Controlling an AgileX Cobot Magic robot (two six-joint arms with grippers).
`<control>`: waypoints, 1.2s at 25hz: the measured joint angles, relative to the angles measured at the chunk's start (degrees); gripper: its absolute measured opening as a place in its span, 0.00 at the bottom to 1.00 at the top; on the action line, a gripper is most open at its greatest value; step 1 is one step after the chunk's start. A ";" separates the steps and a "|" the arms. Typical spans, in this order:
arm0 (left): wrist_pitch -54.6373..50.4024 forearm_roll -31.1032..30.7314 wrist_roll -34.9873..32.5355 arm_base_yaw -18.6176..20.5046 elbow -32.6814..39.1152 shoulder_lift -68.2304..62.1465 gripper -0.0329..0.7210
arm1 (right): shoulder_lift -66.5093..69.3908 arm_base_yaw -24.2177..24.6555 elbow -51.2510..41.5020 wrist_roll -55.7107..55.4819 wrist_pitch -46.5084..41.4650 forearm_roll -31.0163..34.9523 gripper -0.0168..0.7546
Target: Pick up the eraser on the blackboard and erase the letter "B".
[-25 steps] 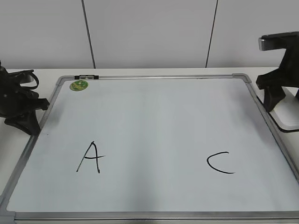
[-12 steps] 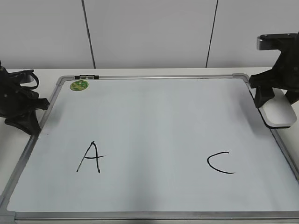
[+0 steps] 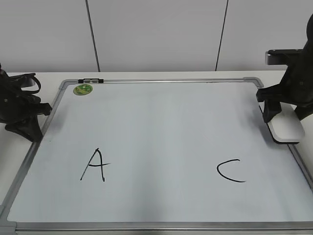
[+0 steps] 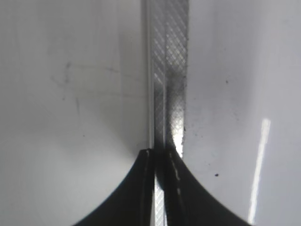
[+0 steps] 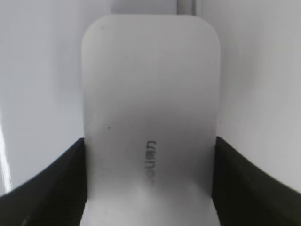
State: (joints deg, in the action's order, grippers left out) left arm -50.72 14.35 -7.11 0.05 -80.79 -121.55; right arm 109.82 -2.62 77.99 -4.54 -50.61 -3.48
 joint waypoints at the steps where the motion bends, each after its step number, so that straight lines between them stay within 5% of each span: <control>1: 0.02 0.00 0.00 0.00 0.00 0.00 0.06 | 0.34 0.00 0.00 -0.31 0.10 0.00 0.73; 30: 0.26 0.21 0.00 0.00 0.00 0.00 0.06 | 5.05 0.00 -0.08 -1.66 1.08 -0.11 0.75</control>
State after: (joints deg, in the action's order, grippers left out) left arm -50.47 14.56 -7.11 0.05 -80.79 -121.55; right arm 114.87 -2.62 77.90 -6.20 -49.53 -3.58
